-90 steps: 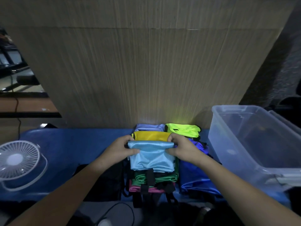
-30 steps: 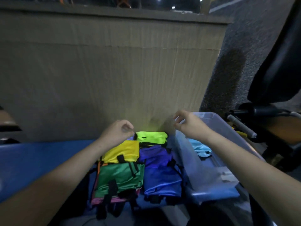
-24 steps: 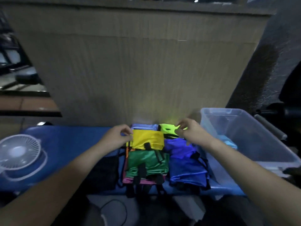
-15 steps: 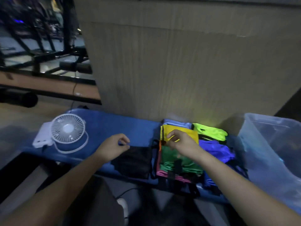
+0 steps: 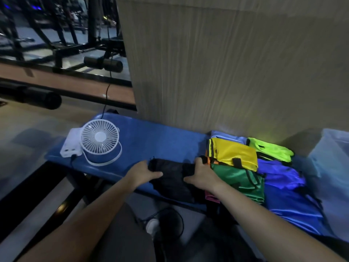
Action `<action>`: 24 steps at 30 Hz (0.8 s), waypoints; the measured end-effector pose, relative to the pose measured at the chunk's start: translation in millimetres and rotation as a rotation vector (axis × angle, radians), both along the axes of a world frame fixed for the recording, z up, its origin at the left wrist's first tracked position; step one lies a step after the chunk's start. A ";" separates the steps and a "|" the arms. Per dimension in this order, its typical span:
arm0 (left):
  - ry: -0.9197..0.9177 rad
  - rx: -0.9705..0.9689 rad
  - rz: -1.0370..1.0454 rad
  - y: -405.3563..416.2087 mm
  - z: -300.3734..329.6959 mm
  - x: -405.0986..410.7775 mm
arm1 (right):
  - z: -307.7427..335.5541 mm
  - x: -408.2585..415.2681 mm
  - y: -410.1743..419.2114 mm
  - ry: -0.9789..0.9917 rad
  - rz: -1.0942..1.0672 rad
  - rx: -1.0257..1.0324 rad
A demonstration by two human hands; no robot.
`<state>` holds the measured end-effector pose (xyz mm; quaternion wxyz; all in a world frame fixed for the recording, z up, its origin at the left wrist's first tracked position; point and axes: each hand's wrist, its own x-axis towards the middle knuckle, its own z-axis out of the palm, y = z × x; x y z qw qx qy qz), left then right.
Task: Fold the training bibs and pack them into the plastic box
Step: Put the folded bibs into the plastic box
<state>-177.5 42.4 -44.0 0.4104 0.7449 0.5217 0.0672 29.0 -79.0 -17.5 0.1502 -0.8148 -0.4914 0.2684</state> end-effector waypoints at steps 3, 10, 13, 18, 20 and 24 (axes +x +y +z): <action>-0.025 -0.047 -0.041 1.4 -0.2 3.6 | -1.0 -4.2 1.6 0.038 0.017 -0.020; -0.152 -0.060 0.009 -13.4 -2.6 -2.8 | -12.4 -13.5 -4.1 0.133 -0.011 0.204; -0.242 -0.078 0.049 -18.8 -0.9 -5.2 | -8.1 -16.5 -8.8 0.307 -0.078 0.310; -0.430 -0.123 0.103 -28.5 29.8 -5.8 | 21.8 -9.7 -22.8 0.405 -0.035 0.479; -0.517 -0.144 0.098 -35.8 52.3 -2.7 | 40.8 0.2 -33.3 0.412 -0.013 0.554; -0.685 -0.171 -0.009 -60.9 97.3 25.0 | 84.2 31.4 -68.5 0.409 -0.060 0.658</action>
